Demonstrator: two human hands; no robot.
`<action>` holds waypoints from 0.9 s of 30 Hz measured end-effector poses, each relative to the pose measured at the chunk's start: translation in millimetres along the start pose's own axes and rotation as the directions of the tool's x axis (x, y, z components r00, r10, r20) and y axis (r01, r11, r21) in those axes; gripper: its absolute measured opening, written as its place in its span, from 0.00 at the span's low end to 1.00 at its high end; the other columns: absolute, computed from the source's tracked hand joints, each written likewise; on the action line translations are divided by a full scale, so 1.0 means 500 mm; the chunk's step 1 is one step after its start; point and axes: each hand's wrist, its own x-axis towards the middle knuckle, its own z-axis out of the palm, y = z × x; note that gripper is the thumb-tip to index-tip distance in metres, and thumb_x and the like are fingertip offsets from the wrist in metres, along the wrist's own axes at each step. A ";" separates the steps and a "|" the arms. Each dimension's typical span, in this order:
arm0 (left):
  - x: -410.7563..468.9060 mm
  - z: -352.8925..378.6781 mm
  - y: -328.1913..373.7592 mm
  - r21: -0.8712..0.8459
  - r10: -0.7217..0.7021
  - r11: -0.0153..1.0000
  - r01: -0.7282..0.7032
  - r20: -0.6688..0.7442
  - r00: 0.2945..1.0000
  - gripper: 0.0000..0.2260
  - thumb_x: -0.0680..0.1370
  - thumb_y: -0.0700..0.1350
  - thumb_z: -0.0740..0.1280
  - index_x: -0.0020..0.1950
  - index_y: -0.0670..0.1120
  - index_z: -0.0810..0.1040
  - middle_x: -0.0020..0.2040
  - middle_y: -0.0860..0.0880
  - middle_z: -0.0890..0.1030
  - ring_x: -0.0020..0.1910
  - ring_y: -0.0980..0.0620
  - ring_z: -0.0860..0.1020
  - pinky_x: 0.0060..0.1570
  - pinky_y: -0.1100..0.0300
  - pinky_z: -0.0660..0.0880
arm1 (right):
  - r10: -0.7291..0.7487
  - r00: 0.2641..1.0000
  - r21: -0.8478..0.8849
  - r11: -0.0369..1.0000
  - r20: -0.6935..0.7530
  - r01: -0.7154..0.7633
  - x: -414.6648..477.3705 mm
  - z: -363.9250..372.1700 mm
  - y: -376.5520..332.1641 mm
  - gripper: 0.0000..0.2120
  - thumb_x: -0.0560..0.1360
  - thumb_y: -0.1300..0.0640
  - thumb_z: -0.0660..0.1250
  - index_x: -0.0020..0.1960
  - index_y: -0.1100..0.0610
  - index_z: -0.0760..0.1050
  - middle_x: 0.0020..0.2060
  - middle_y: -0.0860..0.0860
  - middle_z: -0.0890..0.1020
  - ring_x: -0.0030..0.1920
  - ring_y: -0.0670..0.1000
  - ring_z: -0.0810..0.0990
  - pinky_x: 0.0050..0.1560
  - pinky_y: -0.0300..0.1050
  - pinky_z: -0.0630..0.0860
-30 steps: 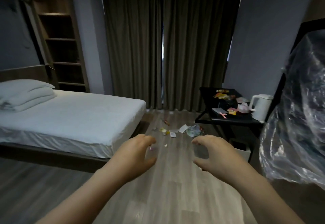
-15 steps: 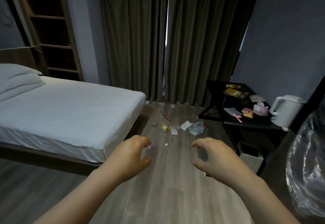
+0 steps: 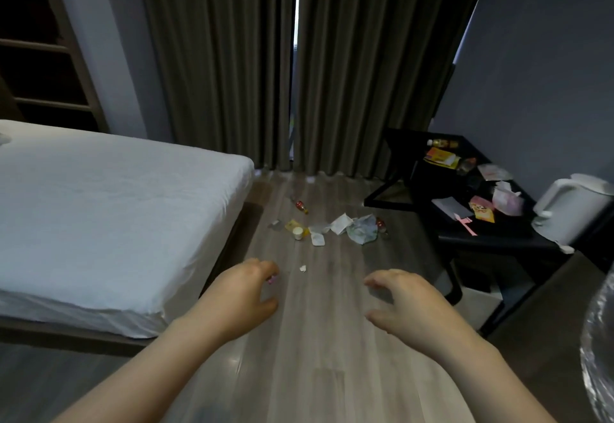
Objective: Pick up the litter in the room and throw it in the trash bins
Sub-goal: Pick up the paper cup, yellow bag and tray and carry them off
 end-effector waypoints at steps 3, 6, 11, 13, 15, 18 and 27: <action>0.109 0.017 -0.023 -0.010 0.008 1.000 -0.008 0.008 1.000 0.16 0.74 0.51 0.67 0.62 0.52 0.73 0.56 0.52 0.76 0.52 0.54 0.76 0.51 0.63 0.73 | 0.016 1.000 0.011 1.000 -0.004 -0.016 0.108 0.004 0.041 0.23 0.71 0.49 0.67 0.66 0.46 0.71 0.60 0.43 0.75 0.59 0.44 0.73 0.53 0.37 0.72; 0.224 0.036 -0.041 -0.019 -0.021 1.000 0.021 0.017 1.000 0.18 0.75 0.51 0.67 0.64 0.52 0.73 0.57 0.52 0.76 0.54 0.54 0.76 0.52 0.64 0.73 | 0.010 1.000 0.028 1.000 -0.006 -0.010 0.225 0.007 0.086 0.23 0.71 0.49 0.68 0.66 0.46 0.71 0.61 0.44 0.75 0.61 0.45 0.73 0.57 0.38 0.72; 0.412 0.054 -0.061 -0.017 -0.066 0.998 0.068 0.067 0.996 0.20 0.75 0.51 0.67 0.66 0.51 0.72 0.59 0.52 0.76 0.56 0.54 0.76 0.54 0.63 0.73 | 0.004 1.000 0.039 0.999 0.029 -0.005 0.403 -0.003 0.168 0.22 0.70 0.49 0.68 0.64 0.46 0.73 0.59 0.44 0.76 0.58 0.45 0.74 0.52 0.37 0.71; 0.479 0.064 -0.071 -0.013 -0.076 0.997 0.077 0.069 0.995 0.20 0.75 0.51 0.67 0.66 0.51 0.72 0.58 0.52 0.76 0.55 0.54 0.76 0.53 0.65 0.72 | -0.003 0.999 0.036 0.999 0.050 0.001 0.466 -0.006 0.198 0.22 0.70 0.49 0.68 0.63 0.46 0.73 0.58 0.44 0.76 0.58 0.45 0.74 0.52 0.38 0.71; 0.535 0.076 -0.085 -0.030 -0.081 0.996 0.084 0.079 0.994 0.19 0.75 0.51 0.67 0.65 0.51 0.72 0.57 0.52 0.76 0.55 0.55 0.76 0.51 0.67 0.70 | -0.005 0.997 0.039 0.999 0.079 0.001 0.525 -0.006 0.225 0.22 0.70 0.49 0.68 0.63 0.46 0.73 0.58 0.45 0.77 0.59 0.45 0.75 0.54 0.38 0.72; 0.614 0.091 -0.115 -0.035 -0.106 0.993 0.111 0.132 0.986 0.20 0.75 0.52 0.67 0.66 0.52 0.72 0.58 0.53 0.76 0.55 0.57 0.75 0.51 0.69 0.68 | 0.007 0.992 0.044 0.999 0.124 -0.013 0.605 -0.002 0.252 0.22 0.70 0.49 0.67 0.64 0.46 0.73 0.59 0.45 0.77 0.59 0.45 0.75 0.56 0.39 0.72; 0.893 0.137 -0.241 -0.009 -0.141 0.989 0.147 0.215 0.966 0.22 0.75 0.53 0.67 0.67 0.51 0.70 0.62 0.52 0.76 0.57 0.54 0.77 0.56 0.63 0.73 | 0.032 0.981 0.041 0.998 0.194 -0.041 0.887 0.039 0.292 0.22 0.70 0.49 0.69 0.64 0.47 0.73 0.59 0.44 0.77 0.57 0.45 0.76 0.52 0.35 0.70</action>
